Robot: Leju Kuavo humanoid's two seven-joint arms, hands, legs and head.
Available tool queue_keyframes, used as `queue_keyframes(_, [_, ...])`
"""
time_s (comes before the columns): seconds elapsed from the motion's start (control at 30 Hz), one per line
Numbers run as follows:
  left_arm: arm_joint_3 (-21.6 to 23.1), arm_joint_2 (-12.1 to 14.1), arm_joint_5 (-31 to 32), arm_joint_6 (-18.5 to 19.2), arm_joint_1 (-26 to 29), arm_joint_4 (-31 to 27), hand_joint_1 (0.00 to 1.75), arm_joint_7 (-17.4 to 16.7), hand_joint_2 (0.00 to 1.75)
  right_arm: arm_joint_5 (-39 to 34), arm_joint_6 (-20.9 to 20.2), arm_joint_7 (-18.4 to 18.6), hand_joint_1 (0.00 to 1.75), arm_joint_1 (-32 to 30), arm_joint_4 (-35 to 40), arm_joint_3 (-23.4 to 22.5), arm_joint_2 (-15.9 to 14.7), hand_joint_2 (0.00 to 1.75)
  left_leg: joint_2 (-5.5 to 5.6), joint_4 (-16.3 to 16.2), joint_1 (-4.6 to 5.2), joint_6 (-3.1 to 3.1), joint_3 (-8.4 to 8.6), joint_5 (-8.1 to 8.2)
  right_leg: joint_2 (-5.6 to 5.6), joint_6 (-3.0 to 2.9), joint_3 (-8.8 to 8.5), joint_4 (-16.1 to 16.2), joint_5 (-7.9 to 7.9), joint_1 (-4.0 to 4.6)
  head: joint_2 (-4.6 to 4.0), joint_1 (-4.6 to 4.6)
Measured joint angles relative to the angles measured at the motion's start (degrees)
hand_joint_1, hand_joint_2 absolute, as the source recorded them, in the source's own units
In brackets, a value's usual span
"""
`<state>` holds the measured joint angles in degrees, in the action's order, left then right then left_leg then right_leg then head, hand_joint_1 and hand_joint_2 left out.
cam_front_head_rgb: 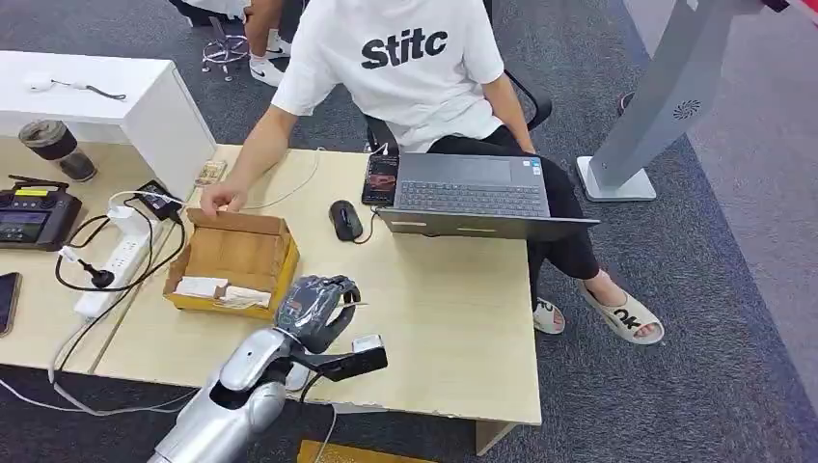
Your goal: Pass the card to the sensor for recognition and then transmit it.
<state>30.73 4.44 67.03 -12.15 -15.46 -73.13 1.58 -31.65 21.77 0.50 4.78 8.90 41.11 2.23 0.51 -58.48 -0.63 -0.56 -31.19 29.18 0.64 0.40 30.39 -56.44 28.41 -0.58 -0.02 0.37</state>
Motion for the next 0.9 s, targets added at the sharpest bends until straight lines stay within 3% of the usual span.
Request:
queue_keyframes(0.53, [2.8, 3.0, 4.6, 4.2, -0.5, 0.1, 1.75, -5.3, 1.75, -1.1, 0.7, 0.3, 0.0, -0.2, 0.0, 0.0, 0.2, 1.75, 0.0, 0.0, 0.0, 0.0, 0.0, 0.0, 0.0, 0.0, 0.01, 0.0, 0.0, 0.0, 0.0, 0.0])
queue_keyframes(0.9, [4.1, 4.2, 5.0, 4.9, -0.4, 0.1, 1.75, -5.8, 1.75, -1.4, 0.7, 0.3, 0.0, -0.2, 0.0, 0.0, 0.2, 1.75, 0.0, 0.0, 0.0, 0.0, -0.01, 0.0, 0.0, 0.0, 0.01, 0.0, 0.0, 0.0, 0.0, 0.0])
